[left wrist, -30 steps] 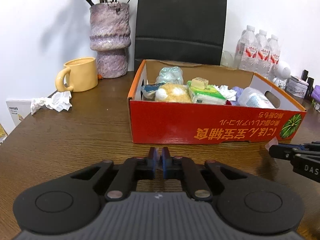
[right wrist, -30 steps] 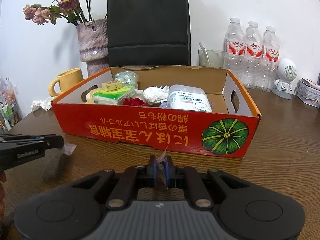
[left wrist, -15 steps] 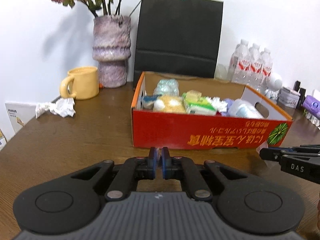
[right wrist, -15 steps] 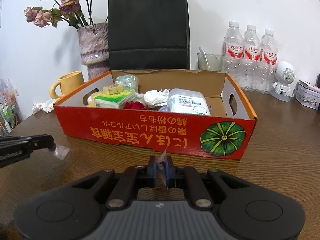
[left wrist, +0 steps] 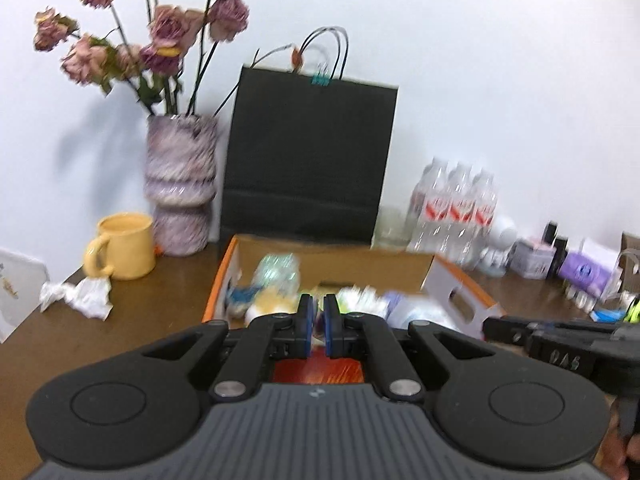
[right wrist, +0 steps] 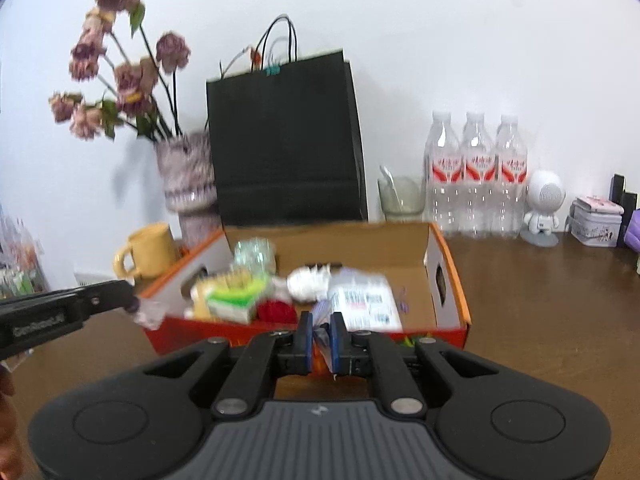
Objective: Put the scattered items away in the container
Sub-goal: 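Carry both clear packets up and over the box with both tools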
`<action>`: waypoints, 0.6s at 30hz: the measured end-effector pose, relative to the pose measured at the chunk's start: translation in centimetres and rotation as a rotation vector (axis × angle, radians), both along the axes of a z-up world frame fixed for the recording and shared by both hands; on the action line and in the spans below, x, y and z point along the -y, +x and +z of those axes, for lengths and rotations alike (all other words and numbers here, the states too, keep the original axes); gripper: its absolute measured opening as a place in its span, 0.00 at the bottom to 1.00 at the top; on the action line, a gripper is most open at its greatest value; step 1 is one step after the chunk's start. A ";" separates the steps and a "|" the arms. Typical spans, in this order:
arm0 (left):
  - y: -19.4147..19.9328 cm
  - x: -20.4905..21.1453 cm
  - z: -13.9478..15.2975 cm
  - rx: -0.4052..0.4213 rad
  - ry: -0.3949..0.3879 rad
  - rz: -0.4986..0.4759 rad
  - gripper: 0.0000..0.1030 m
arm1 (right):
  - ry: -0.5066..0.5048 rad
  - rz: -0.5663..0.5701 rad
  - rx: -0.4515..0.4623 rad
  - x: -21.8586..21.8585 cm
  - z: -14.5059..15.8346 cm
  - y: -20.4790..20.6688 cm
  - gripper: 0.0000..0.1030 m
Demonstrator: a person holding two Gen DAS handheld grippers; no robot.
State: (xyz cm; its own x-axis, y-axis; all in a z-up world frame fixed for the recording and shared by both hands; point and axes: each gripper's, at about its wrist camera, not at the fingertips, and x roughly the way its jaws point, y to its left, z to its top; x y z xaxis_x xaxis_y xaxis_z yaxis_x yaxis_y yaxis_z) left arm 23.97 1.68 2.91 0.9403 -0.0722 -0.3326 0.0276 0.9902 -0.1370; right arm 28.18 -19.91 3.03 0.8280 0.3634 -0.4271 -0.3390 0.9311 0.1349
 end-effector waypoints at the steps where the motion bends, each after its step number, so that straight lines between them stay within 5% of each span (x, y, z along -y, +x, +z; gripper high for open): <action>1: 0.5 0.1 0.2 0.006 -0.009 -0.001 0.06 | 0.000 -0.004 0.007 -0.2 0.3 0.3 0.07; 18: 9.5 -0.5 -1.3 -0.039 -0.015 -0.024 0.06 | -0.018 0.021 -0.027 -3.3 0.2 8.9 0.07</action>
